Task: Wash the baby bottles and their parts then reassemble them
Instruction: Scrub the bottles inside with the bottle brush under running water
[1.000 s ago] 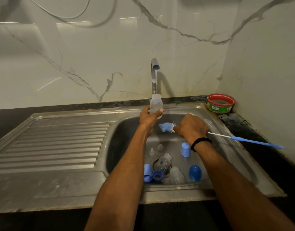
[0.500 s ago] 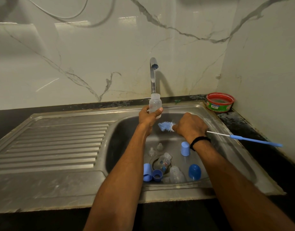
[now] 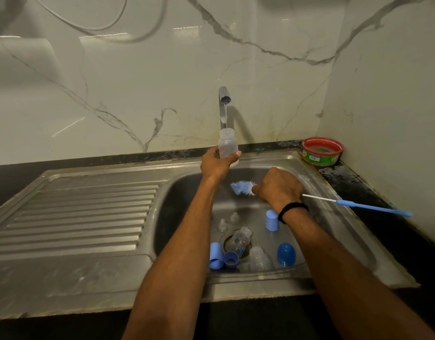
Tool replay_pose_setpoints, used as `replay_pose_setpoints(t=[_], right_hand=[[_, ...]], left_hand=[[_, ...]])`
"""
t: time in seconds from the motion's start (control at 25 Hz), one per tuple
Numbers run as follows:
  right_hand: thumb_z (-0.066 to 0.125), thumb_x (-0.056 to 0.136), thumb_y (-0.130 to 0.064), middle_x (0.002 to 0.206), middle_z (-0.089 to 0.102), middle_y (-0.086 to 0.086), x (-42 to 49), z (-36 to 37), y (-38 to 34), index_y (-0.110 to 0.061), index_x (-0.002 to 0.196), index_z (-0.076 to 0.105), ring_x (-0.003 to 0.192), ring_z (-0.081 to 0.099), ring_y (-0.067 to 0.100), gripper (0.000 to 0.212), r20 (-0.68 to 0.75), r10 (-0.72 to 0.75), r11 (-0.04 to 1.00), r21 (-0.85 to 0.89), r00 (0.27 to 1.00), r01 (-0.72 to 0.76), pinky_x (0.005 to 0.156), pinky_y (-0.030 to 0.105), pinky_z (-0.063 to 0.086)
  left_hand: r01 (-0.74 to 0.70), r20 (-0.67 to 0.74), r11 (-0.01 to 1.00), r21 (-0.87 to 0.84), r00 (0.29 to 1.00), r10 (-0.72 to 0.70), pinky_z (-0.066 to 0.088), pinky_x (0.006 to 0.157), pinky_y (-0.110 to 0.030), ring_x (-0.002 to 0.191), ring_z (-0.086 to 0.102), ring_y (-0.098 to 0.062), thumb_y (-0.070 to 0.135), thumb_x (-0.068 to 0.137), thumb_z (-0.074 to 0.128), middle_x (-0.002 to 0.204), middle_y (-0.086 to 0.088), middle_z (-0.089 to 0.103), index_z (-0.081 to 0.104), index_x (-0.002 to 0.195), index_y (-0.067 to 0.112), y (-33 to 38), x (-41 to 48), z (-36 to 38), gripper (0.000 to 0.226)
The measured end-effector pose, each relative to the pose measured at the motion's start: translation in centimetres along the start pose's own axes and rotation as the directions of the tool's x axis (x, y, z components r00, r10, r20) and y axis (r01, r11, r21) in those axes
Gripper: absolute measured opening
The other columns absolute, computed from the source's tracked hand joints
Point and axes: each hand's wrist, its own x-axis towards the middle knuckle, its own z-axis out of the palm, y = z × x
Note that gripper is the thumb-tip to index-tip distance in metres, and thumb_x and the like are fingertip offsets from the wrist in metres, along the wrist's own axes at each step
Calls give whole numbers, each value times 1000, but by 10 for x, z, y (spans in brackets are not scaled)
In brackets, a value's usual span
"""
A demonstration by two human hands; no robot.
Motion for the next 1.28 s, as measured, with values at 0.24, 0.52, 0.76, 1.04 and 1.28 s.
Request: replay_pose_setpoints(t=[0.24, 0.52, 0.76, 1.04, 1.28], right_hand=[[72, 84, -47, 104, 67, 8, -2, -3, 1, -13, 107, 64, 96, 65, 26, 42, -2, -19, 1000, 22, 1000, 19, 70, 31, 47], [71, 83, -45, 112, 66, 10, 2, -8, 6, -13, 111, 61, 102, 64, 30, 43, 0, -33, 994, 104, 999, 33, 77, 35, 51], [72, 85, -40, 105, 67, 8, 1, -15, 8, -14, 105, 64, 96, 64, 28, 33, 0, -46, 987, 153, 999, 46, 68, 29, 42], [71, 86, -40, 105, 67, 8, -2, -16, 9, -14, 106, 63, 88, 60, 24, 34, -23, -62, 985, 162, 998, 65, 67, 29, 41], [72, 85, -41, 92, 62, 7, 0, -16, 9, -13, 105, 64, 81, 56, 23, 34, -20, -62, 983, 172, 998, 65, 66, 29, 40]], left_hand=[[-36, 11, 998, 42, 999, 36, 53, 89, -29, 103, 66, -18, 33, 79, 85, 120, -4, 70, 65, 128, 12, 6, -1, -3, 57], [-9, 3, 981, 192, 1000, 9, 58, 90, -37, 102, 66, -22, 35, 73, 87, 118, -7, 68, 61, 127, 7, 18, 10, -15, 66], [-197, -36, 927, 318, 975, 220, 51, 86, -28, 110, 60, -21, 27, 78, 83, 129, -3, 56, 38, 146, 16, 9, -10, -43, 83], [-275, 89, 844, 460, 960, 264, 52, 89, -36, 109, 58, -25, 23, 78, 84, 130, -11, 55, 37, 140, 18, -3, -16, -56, 78], [-295, 115, 835, 464, 955, 274, 48, 101, -40, 125, 54, -27, 20, 79, 83, 140, -10, 53, 35, 149, 20, -23, -18, -53, 85]])
